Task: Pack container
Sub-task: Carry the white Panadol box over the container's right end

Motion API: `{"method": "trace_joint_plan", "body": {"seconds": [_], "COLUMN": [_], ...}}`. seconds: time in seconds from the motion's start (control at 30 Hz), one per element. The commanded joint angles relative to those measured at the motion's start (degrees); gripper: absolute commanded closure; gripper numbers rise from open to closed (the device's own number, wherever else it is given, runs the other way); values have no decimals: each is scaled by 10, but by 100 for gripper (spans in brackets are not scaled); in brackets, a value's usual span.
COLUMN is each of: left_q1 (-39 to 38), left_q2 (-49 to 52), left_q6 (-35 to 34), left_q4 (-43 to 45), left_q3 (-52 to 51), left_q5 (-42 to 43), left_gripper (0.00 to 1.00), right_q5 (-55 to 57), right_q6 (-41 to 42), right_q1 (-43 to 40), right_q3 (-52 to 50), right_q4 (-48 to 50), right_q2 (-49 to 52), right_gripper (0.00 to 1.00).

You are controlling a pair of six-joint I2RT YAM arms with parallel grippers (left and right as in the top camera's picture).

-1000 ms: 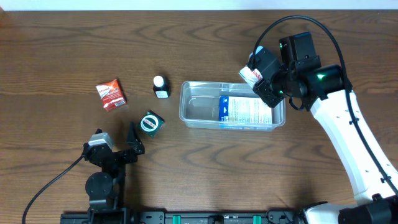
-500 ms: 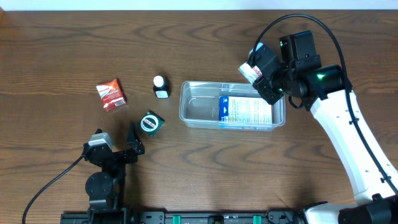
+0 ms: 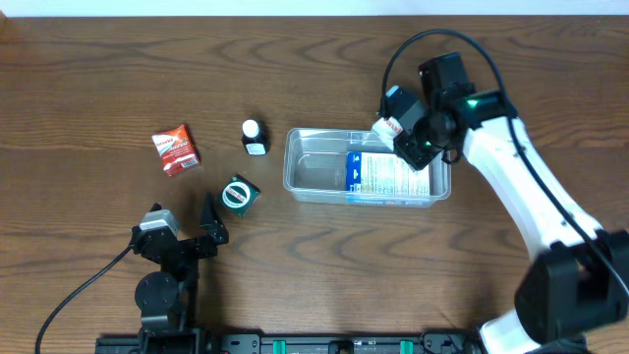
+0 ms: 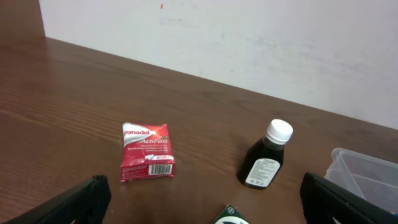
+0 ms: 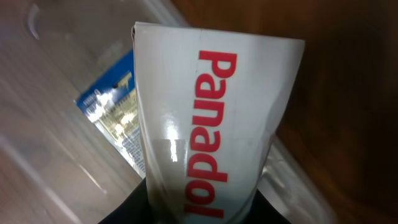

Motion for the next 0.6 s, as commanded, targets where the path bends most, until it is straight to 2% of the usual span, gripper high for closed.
{"method": "trace_joint_plan", "body": {"seconds": [0.0,0.17,0.43,0.57], "left_q1": [3,3,3,3], "left_q2": [0,0,0,0], "left_q6": [3,3,3,3], "left_q4": [-21,-21,-21,-21], "left_q3": [-10,-10,-10,-10], "left_q5": [-5,-5,-5,-5], "left_gripper": [2,2,2,2], "right_q5": [-5,-4,1,5], "right_q6": [-11,-11,-11,-11], "right_q1": [5,5,5,5], "right_q3": [-5,-5,-5,-5], "right_q4": [-6,-14,-14,-16], "right_q2": [30,55,55,55], "right_gripper": [84,88,85,88]}}
